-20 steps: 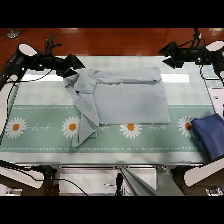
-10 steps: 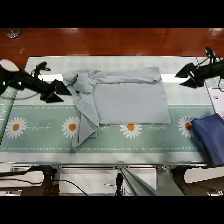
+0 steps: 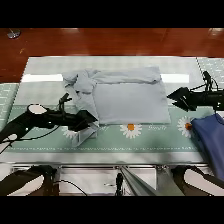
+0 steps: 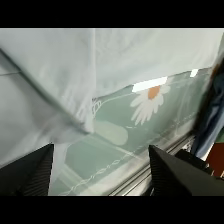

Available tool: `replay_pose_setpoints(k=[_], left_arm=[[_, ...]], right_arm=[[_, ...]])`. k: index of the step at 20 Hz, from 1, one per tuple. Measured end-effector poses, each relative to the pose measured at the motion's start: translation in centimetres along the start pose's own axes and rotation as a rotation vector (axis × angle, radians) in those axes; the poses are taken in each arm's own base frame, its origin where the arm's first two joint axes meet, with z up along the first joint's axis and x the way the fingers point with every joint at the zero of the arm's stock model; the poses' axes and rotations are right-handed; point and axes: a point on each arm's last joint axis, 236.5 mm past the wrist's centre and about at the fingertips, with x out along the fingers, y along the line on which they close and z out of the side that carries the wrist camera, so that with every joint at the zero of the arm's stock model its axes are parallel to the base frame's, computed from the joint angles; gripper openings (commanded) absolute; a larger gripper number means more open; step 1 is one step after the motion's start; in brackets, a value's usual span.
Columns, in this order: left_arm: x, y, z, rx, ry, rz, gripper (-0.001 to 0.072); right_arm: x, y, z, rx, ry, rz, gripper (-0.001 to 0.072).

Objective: Fold the shirts.

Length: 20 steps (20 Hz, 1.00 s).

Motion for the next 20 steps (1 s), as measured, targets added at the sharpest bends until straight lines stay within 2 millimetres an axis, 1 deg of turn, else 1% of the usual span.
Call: replay_pose_setpoints(k=[3,6,7,8,9,10,13,16,18,19,20], left_arm=[[2.3,-0.5,0.3,0.018,-0.028,0.016,0.0700],[3.6,-0.8,1.0,0.024,-0.053,0.032,0.0694],[3.9,-0.7,1.3,0.026,-0.062,0.037,0.0661],[4.0,-0.8,1.5,0.025,-0.068,0.039,0.0536],[4.2,-0.8,1.9,0.023,-0.083,0.043,0.0182],[4.3,-0.8,2.0,0.025,-0.087,0.046,0.0037],[4.4,-0.9,2.4,0.039,-0.097,0.048,0.0036],[4.3,-1.3,2.2,0.055,-0.081,0.037,0.0037],[4.3,-1.6,2.2,0.065,-0.074,0.030,0.0036],[4.3,-1.7,2.1,0.066,-0.071,0.028,0.0037],[4.3,-1.8,2.1,0.069,-0.067,0.026,0.0037]], right_arm=[[-0.2,0.7,-1.5,-0.013,0.010,0.026,0.0630],[-0.3,1.3,-2.4,-0.020,0.023,0.049,0.0631],[-0.4,1.4,-2.5,-0.022,0.024,0.053,0.0631],[-0.4,1.5,-2.6,-0.024,0.027,0.057,0.0631],[-0.4,1.5,-2.7,-0.026,0.030,0.059,0.0631],[-0.4,1.6,-2.8,-0.027,0.029,0.062,0.0630],[-0.5,1.5,-2.8,-0.030,0.028,0.061,0.0630],[-1.4,0.2,-1.8,0.006,-0.010,0.051,0.0631],[-2.4,-1.8,-1.2,0.038,-0.037,0.011,0.0631],[-2.6,-3.2,-1.6,0.062,-0.027,-0.029,0.0631],[-2.7,-4.6,-2.4,0.081,-0.002,-0.070,0.0631]])
